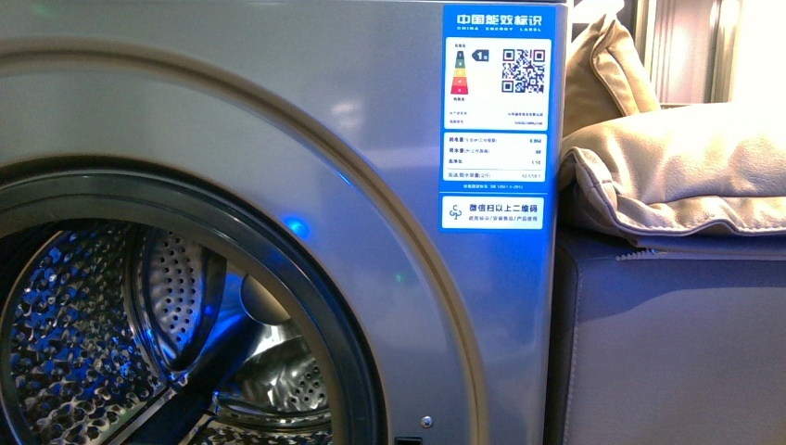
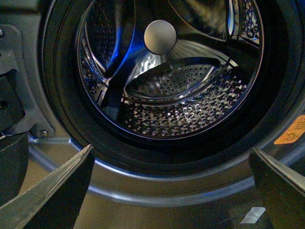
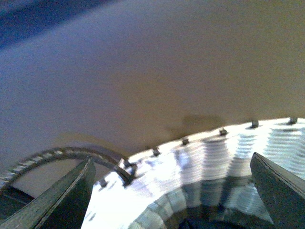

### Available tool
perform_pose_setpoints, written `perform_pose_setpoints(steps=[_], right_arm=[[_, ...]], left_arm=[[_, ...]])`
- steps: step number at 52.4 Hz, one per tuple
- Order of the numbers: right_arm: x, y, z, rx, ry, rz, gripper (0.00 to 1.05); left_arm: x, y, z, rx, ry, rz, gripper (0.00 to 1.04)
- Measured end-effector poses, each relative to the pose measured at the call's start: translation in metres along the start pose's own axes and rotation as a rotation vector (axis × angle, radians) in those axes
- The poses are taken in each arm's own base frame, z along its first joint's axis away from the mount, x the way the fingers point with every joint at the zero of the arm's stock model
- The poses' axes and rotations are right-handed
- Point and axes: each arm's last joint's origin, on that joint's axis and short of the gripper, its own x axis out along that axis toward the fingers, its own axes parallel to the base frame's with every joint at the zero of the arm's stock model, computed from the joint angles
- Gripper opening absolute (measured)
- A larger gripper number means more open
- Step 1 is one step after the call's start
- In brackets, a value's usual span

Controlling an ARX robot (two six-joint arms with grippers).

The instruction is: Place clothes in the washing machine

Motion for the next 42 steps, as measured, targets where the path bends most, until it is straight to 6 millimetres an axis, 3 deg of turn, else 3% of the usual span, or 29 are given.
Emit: perform_pose_setpoints(steps=[9, 22, 30, 42], right_arm=[[0.022, -0.027, -0.021, 0.008, 0.231, -0.035, 0.97], [0.054, -0.077, -0.103, -0.018, 0.46, -0.12, 0.97], [0.069, -0.097, -0.14, -0.027, 0.534, -0.169, 0.97], [0.078, -0.111, -0.187, -0.097, 0.607, -0.224, 0.97]], left_arm=[[0.0, 0.0, 0.0, 0.0, 0.0, 0.0, 0.98], [0.0, 0.0, 0.0, 0.0, 0.0, 0.0, 0.98], [0.0, 0.0, 0.0, 0.0, 0.0, 0.0, 0.98], [0.0, 0.0, 0.0, 0.0, 0.0, 0.0, 0.98]])
